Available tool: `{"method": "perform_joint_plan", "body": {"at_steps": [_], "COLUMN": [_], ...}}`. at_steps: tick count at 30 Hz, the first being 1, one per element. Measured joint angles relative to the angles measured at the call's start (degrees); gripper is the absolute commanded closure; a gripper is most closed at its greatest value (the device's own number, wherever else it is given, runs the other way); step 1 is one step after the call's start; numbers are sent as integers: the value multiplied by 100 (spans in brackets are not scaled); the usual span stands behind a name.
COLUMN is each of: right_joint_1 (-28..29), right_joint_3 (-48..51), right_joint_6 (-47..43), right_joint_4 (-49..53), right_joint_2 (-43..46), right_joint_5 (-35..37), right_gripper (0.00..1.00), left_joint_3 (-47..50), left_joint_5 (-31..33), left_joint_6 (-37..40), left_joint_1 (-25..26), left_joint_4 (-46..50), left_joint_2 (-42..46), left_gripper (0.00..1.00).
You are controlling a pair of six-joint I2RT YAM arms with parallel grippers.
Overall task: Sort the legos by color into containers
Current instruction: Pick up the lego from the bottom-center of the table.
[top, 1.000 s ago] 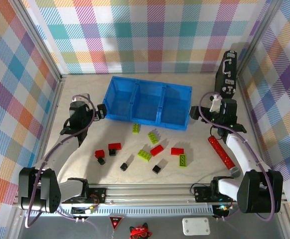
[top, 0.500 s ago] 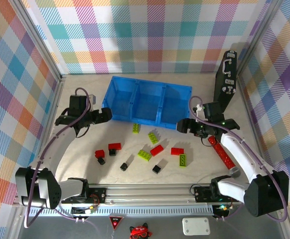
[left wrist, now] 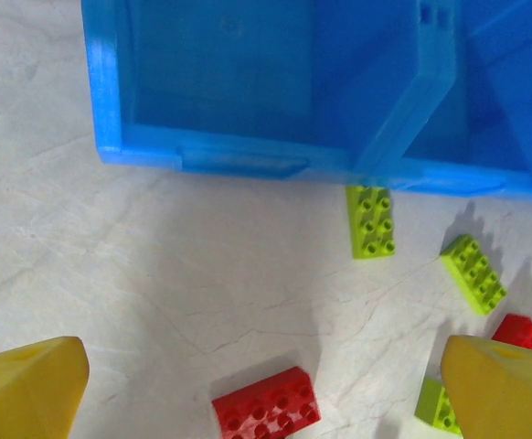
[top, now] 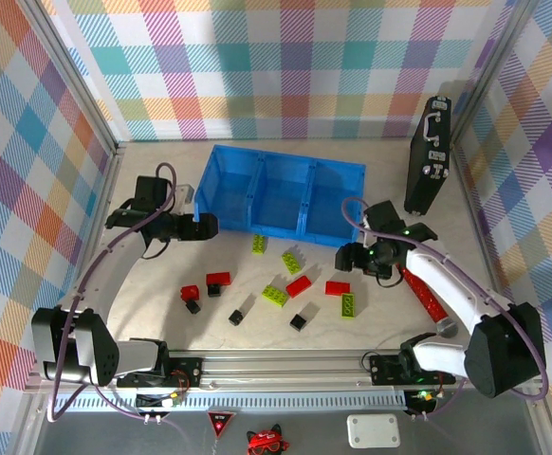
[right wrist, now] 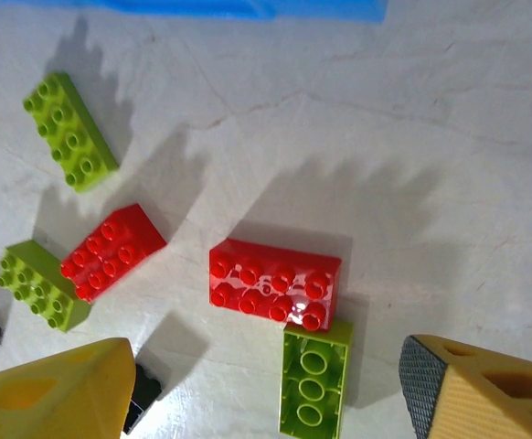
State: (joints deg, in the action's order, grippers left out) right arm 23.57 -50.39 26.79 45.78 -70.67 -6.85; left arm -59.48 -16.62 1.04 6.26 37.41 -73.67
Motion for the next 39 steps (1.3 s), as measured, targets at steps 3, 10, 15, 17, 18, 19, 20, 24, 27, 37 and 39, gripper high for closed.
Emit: {"method": "perform_joint_plan", "body": {"at_steps": [3, 10, 15, 17, 18, 19, 20, 24, 27, 37, 39], "right_joint_1": [293, 872, 1290, 1388, 1427, 1449, 1473, 1506, 1515, 1526, 1530], "right_joint_3": [-59, -186, -212, -214, -214, -214, -214, -214, -212, -212, -212], "right_joint_6": [299, 1093, 1445, 1488, 1502, 1502, 1502, 1499, 1493, 1473, 1467], "right_joint_4": [136, 188, 136, 101, 76, 50, 28, -28, -72, -208, -236], "right_joint_2": [-127, -566, -966, -1117, -1193, -1261, -1320, -1576, -1735, -1991, -2013], "right_joint_5": [245, 756, 970, 1021, 1045, 1060, 1073, 1095, 1097, 1099, 1099], "right_gripper": [24, 18, 18, 18, 17, 17, 17, 16, 19, 29, 29], "left_joint_3": [4, 48, 92, 92, 96, 96, 96, 116, 118, 118, 118], "left_joint_5": [153, 433, 535, 564, 564, 555, 551, 511, 511, 516, 518], "left_joint_6": [79, 166, 188, 201, 203, 205, 205, 205, 205, 229, 236], "left_joint_1": [0, 0, 0, 0, 0, 0, 0, 0, 0, 0, 0], "left_joint_4": [-2, -9, -13, -17, -22, -24, -31, -103, -142, -151, -151], "left_joint_2": [0, 168, 404, 415, 415, 415, 415, 415, 417, 415, 415], "left_gripper": [1, 1, 1, 0, 0, 0, 0, 0, 0, 0, 0]}}
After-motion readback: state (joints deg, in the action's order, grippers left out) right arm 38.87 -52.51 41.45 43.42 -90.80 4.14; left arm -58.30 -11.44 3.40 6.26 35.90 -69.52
